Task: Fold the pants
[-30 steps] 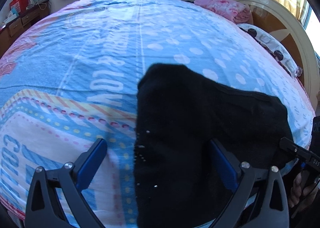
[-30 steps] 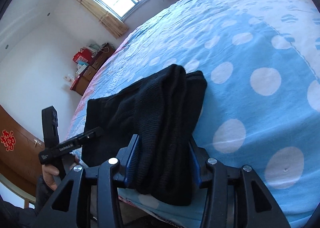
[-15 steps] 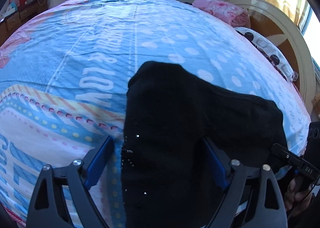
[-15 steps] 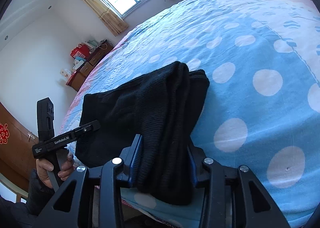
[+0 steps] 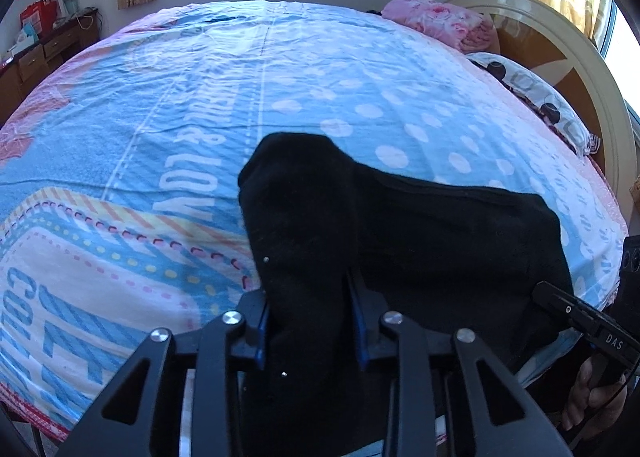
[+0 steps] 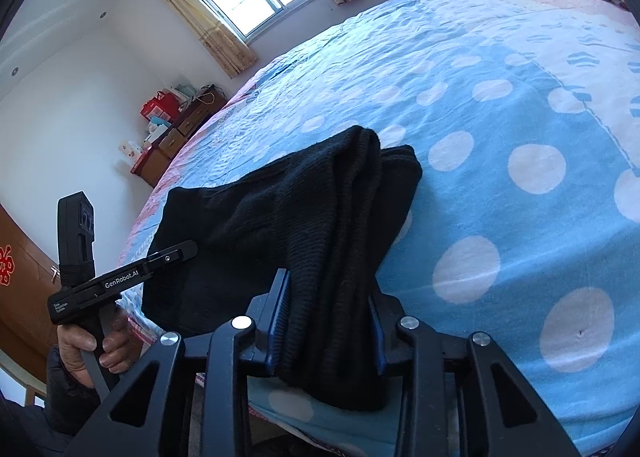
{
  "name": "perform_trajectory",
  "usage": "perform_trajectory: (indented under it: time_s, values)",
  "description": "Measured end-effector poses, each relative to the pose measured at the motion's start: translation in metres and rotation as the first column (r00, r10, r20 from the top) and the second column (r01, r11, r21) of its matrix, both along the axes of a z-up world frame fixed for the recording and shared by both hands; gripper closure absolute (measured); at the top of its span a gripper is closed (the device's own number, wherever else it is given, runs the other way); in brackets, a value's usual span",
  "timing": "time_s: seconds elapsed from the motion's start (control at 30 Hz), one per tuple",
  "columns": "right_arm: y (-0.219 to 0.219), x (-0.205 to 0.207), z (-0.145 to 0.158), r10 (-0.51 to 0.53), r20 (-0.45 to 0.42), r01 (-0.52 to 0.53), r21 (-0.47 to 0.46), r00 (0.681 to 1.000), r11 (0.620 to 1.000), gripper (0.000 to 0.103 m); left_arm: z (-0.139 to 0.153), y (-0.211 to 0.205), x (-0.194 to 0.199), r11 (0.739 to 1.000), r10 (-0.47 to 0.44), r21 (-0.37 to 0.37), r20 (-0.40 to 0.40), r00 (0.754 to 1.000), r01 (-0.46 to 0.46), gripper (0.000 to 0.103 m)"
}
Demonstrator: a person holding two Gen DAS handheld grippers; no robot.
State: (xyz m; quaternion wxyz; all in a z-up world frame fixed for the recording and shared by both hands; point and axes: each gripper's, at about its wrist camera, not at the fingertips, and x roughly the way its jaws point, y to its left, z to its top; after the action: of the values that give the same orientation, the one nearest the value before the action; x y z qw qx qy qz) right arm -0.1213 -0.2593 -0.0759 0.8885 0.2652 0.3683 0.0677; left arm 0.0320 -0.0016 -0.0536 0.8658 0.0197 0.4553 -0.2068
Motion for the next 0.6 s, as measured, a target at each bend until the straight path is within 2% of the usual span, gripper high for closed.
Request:
perform_trajectory:
  time_s: [0.07,0.27,0.4,0.5,0.6]
  values:
    - [0.001,0.000,0.002,0.003,0.009,-0.003,-0.014,1.000,1.000,0.070,0.003,0.001,-0.002,1.000,0.003,-0.001,0.008,1.000,-0.003,0.077]
    - [0.007,0.000,0.007,0.013,0.030,-0.011,-0.073,0.999,0.997,0.072,0.006,0.001,-0.005,1.000,0.012,-0.001,0.015,1.000,-0.012,0.079]
    - [0.014,-0.003,0.016,0.028,0.063,-0.019,-0.145,0.998,0.989,0.073,0.011,0.002,-0.007,1.000,0.017,-0.007,0.022,1.000,-0.016,0.080]
    - [0.017,-0.005,0.021,0.033,0.091,-0.018,-0.158,0.995,0.987,0.073,0.011,0.001,-0.008,1.000,0.019,-0.005,0.025,1.000,-0.019,0.080]
    - [0.014,-0.003,0.017,0.025,0.068,-0.015,-0.155,0.997,0.988,0.073,0.009,-0.001,-0.010,1.000,0.021,0.003,0.026,0.999,-0.021,0.080]
